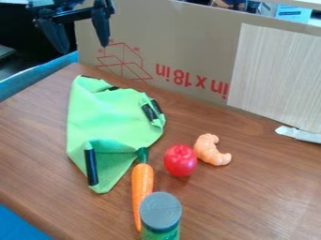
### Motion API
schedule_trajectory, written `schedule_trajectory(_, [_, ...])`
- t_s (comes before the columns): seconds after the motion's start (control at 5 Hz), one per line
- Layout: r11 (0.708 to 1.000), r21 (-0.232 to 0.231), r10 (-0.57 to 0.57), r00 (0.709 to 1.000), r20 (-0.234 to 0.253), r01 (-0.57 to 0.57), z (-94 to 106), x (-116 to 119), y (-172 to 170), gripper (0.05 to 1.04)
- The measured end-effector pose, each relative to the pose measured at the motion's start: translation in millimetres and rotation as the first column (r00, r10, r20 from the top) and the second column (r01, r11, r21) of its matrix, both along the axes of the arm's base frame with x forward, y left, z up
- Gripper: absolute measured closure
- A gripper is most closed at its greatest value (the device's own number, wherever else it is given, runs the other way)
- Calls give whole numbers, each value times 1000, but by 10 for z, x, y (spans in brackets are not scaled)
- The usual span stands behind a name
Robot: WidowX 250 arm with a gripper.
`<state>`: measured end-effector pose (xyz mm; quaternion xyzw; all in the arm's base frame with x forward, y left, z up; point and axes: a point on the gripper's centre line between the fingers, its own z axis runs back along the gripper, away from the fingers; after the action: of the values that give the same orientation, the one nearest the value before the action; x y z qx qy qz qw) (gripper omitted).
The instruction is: Unfold the cloth from top right to bottom left
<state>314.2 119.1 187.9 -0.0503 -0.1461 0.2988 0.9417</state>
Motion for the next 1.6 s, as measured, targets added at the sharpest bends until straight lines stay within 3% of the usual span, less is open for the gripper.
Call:
schedule_trajectory(0.2, [1000, -13, 3, 1000, -25, -3, -95, 13, 0, 83])
schedule_trajectory(0.6, [992, -34, 125, 992, 34, -124, -536, 404, -85, 83])
schedule_trajectory(1.0, [984, -30, 175, 984, 0, -175, -910, 717, -206, 83])
schedule_trajectory(1.2, [982, -9, 189, 982, -30, -189, -1091, 863, -267, 83])
schedule_trajectory(1.6, [984, 36, 178, 983, -53, -176, -1265, 928, -268, 83])
